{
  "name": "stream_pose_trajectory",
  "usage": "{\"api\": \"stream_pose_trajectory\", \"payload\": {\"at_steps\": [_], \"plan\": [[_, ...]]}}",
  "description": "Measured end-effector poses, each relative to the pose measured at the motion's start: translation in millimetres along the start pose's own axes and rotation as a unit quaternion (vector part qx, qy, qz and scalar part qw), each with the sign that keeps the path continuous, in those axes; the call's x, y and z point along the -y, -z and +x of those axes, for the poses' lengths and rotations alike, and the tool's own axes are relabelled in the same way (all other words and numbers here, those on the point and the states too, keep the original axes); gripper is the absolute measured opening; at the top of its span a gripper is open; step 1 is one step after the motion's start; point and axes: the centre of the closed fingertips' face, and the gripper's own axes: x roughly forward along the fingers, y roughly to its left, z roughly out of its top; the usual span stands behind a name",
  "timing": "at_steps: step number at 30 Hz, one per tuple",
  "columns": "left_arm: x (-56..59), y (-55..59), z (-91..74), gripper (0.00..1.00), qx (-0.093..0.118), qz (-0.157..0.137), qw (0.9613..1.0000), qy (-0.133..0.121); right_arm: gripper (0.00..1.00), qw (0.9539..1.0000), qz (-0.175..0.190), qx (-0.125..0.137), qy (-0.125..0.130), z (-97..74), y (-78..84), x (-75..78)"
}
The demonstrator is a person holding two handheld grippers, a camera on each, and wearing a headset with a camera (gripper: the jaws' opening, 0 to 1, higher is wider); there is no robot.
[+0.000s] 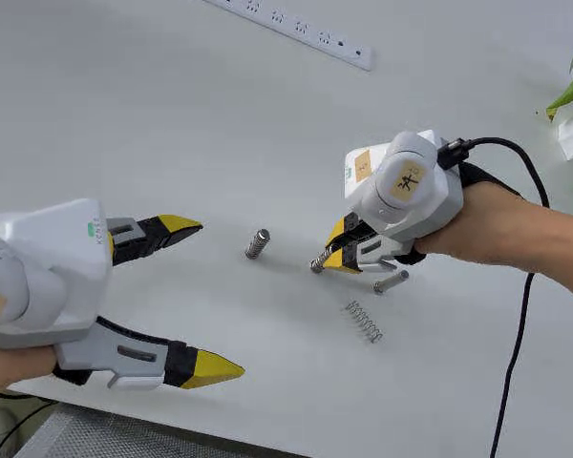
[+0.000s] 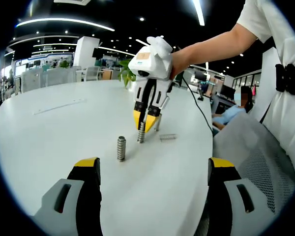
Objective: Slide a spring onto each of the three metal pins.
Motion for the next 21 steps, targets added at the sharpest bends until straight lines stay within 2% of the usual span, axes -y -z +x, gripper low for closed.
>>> {"api": "stream_pose_trajectory", "payload": {"at_steps": [15,21], "plan": [[1.9,3.3,2.7,0.89,-0.003,0.0,1.0,0.0,0.08,0.9999,0.011,0.008,0.001,6.3,2.4,-1.6],[2.6,3.8,1.8,0.89,-0.005,0.001,1.0,0.0,0.12,0.9998,0.015,0.012,0.003,6.0,1.6,-1.8]]}}
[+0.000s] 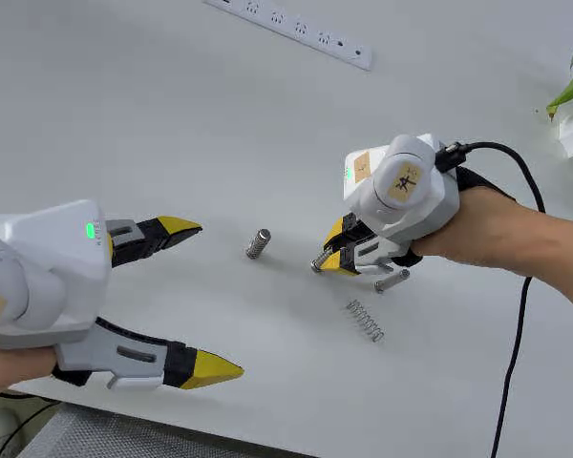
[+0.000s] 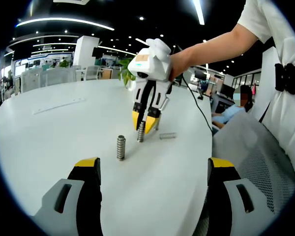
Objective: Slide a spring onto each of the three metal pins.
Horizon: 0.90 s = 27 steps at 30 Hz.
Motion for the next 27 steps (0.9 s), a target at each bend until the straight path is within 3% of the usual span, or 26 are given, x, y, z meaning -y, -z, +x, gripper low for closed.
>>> {"api": "stream_pose_trajectory", "payload": {"at_steps": [15,20,27], "plan": [[1.4,-2.1,-5.6,0.89,-0.008,0.01,0.9999,0.0,0.25,0.9985,0.028,0.042,0.021,-17.5,-5.5,0.4],[3.0,-4.1,-7.3,0.89,-0.011,0.015,0.9998,0.0,0.28,0.9967,0.035,0.066,0.032,-32.1,-9.4,-2.7],[4.0,-4.0,-11.7,0.89,-0.021,0.024,0.9995,-0.002,0.4,0.9925,0.048,0.1,0.051,-53.7,-11.8,-9.8]]}}
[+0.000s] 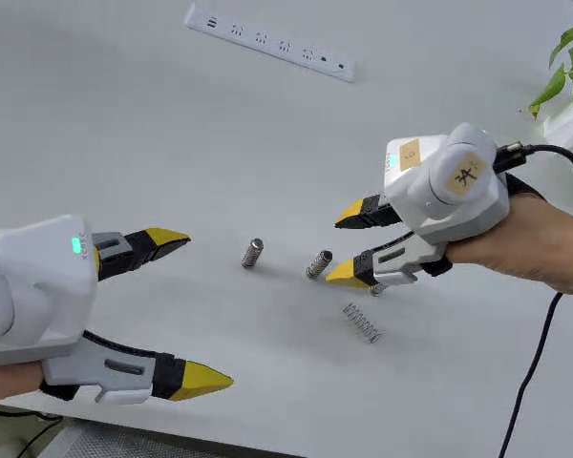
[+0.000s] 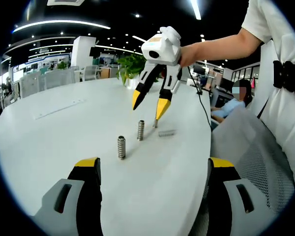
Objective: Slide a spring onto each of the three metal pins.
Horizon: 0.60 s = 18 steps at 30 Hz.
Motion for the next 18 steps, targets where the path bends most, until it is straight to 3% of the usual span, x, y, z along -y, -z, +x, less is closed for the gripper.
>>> {"api": "stream_pose_trajectory", "payload": {"at_steps": [6,11,18], "plan": [[2.0,-2.7,-3.5,0.89,-0.003,0.005,1.0,-0.003,0.54,0.9991,0.013,0.035,0.019,-17.5,-0.6,-6.4],[3.6,-3.6,-5.8,0.89,-0.011,0.011,0.9999,-0.005,0.61,0.9958,0.043,0.072,0.037,-34.5,4.2,-12.8],[5.2,-7.9,-9.3,0.89,-0.021,0.023,0.9995,-0.009,0.72,0.986,0.083,0.129,0.067,-56.1,18.5,-18.3]]}}
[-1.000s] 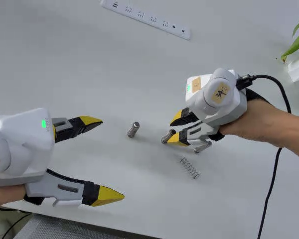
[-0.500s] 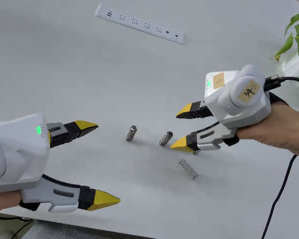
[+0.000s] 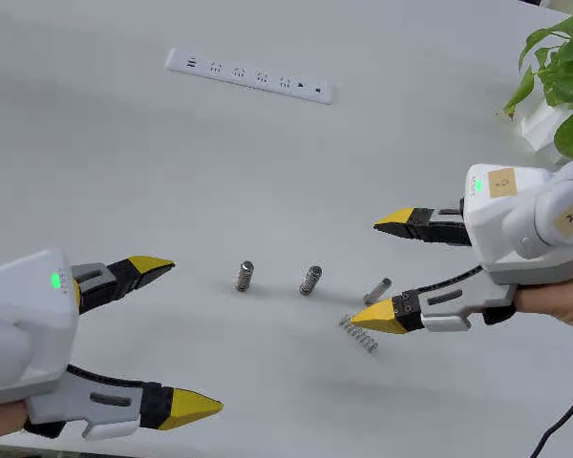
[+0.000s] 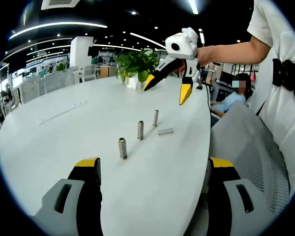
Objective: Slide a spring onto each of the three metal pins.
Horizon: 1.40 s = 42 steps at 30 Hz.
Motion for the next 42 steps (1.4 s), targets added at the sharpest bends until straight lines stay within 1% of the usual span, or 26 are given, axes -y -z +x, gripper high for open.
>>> {"api": "stream_pose_trajectory", "payload": {"at_steps": [1,5,11,13,16,20,21,23,25,26,28,30,31,33,34,35,36,37,38,40,42], "plan": [[0.5,-1.1,-0.5,0.89,-0.001,0.002,1.0,0.0,0.74,1.0,0.003,0.004,0.003,-4.3,5.2,1.6],[2.5,-4.7,-2.1,0.89,-0.006,0.01,0.9999,0.0,0.82,0.9996,0.008,0.026,0.013,-16.7,13.2,-6.0],[4.9,-8.6,-3.7,0.88,-0.017,0.026,0.9995,0.001,0.91,0.9969,0.035,0.063,0.03,-36.3,24.6,-14.4],[5.2,-8.8,-3.3,0.88,-0.021,0.031,0.9993,0.001,0.93,0.9963,0.04,0.067,0.036,-40.5,29.9,-15.8],[7.6,-11.2,-2.5,0.87,-0.03,0.048,0.9984,0.005,0.94,0.9953,0.053,0.065,0.047,-47.7,40.9,-17.2],[10.7,-20.7,2.8,0.84,-0.04,0.07,0.9966,0.017,0.93,0.9931,0.07,0.073,0.06,-56.8,51.8,-21.5],[11.8,-24.3,6.2,0.83,-0.043,0.08,0.9956,0.022,0.93,0.9926,0.073,0.073,0.064,-59.0,55.6,-22.5],[14.3,-27.2,12.0,0.8,-0.054,0.097,0.9933,0.032,0.93,0.9918,0.078,0.075,0.067,-61.7,59.6,-24.3],[20.9,-30.7,21.5,0.77,-0.07,0.12,0.9892,0.049,0.93,0.9908,0.084,0.079,0.071,-65.3,64.0,-26.5],[26.1,-34.2,28.4,0.75,-0.075,0.132,0.9866,0.061,0.93,0.9904,0.085,0.081,0.073,-67.4,66.7,-27.8],[33.5,-41.4,41.9,0.73,-0.078,0.142,0.984,0.074,0.93,0.9894,0.091,0.083,0.076,-70.6,71.3,-29.4],[36.2,-43.6,53.9,0.67,-0.092,0.15,0.9812,0.078,0.93,0.989,0.092,0.084,0.079,-73.3,75.7,-30.8],[38.6,-44.1,62.8,0.64,-0.104,0.164,0.9774,0.084,0.92,0.9886,0.095,0.083,0.082,-75.3,79.2,-31.1],[40.2,-42.4,73.8,0.59,-0.127,0.188,0.9696,0.09,0.92,0.988,0.097,0.082,0.087,-78.0,83.8,-31.5],[43.0,-43.5,80.3,0.58,-0.131,0.198,0.9666,0.097,0.92,0.9877,0.098,0.083,0.089,-79.5,85.7,-31.8],[45.6,-45.0,89.7,0.56,-0.134,0.214,0.962,0.104,0.91,0.9868,0.101,0.086,0.093,-81.8,88.1,-31.9],[45.3,-44.4,97.6,0.55,-0.148,0.228,0.9566,0.105,0.91,0.9861,0.104,0.087,0.096,-83.7,90.7,-32.1],[45.6,-44.8,103.4,0.53,-0.154,0.237,0.9533,0.106,0.91,0.9858,0.105,0.088,0.098,-84.8,92.7,-32.2],[46.3,-45.3,111.8,0.51,-0.159,0.245,0.9503,0.107,0.91,0.9852,0.107,0.089,0.1,-86.4,95.5,-32.5],[48.2,-44.0,122.8,0.48,-0.168,0.253,0.9465,0.11,0.91,0.9845,0.11,0.089,0.103,-88.6,99.8,-33.0],[51.3,-41.4,135.3,0.46,-0.173,0.254,0.9446,0.115,0.9,0.9836,0.113,0.09,0.108,-91.7,105.3,-32.7]]}}
